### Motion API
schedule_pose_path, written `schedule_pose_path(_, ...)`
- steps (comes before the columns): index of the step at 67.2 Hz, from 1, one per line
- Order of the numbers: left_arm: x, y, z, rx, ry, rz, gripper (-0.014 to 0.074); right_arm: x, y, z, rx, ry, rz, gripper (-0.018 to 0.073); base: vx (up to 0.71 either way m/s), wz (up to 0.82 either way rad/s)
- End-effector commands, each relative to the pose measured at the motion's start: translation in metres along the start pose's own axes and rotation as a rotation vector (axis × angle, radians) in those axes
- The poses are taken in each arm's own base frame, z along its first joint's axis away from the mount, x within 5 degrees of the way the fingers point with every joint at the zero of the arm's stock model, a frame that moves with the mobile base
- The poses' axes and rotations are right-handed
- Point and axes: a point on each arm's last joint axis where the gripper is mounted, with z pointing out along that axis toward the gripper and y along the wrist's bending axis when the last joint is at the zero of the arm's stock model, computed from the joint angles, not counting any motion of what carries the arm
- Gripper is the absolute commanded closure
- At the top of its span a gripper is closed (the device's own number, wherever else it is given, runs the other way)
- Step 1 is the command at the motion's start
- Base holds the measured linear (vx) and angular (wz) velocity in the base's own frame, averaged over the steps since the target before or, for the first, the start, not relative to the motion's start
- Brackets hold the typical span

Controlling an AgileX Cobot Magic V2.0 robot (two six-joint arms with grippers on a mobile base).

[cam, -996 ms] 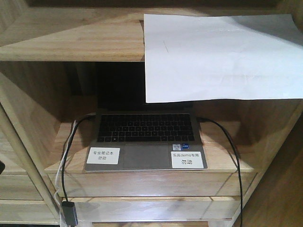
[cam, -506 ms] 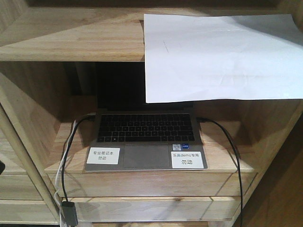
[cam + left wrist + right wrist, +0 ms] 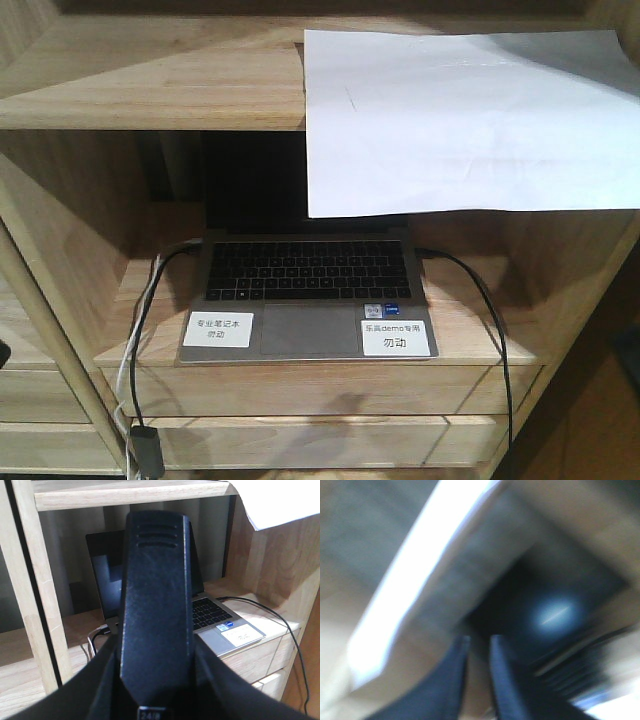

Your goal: Grab stapler and paper to desk for stapling

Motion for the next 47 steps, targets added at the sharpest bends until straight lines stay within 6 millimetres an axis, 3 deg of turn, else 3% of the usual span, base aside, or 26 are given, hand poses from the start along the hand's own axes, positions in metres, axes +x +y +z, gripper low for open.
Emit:
schedule_pose_path(1,-0.019,0.0,-0.003,0.001,-0.136,-0.012,0.0603,0.005,0.009,0.01,-0.17,0.04,0.068,0.0279,0.0,0.0)
schedule_pose_path(13,-0.019,0.0,-0.003,0.001,-0.136,-0.012,0.0603,-0.001,0.018,0.04,-0.281,0.083,0.139,0.0081,0.0,0.0)
schedule_pose_path(20,-0.019,0.0,-0.003,0.001,-0.136,-0.012,0.0603,-0.007,0.024,0.058,-0.325,0.095,0.14,0.002,0.0,0.0)
schedule_pose_path(47,-0.019,0.0,-0.003,0.001,-0.136,-0.012,0.0603,-0.029,0.033,0.115,-0.349,0.062,0.152,0.0001,0.0,0.0)
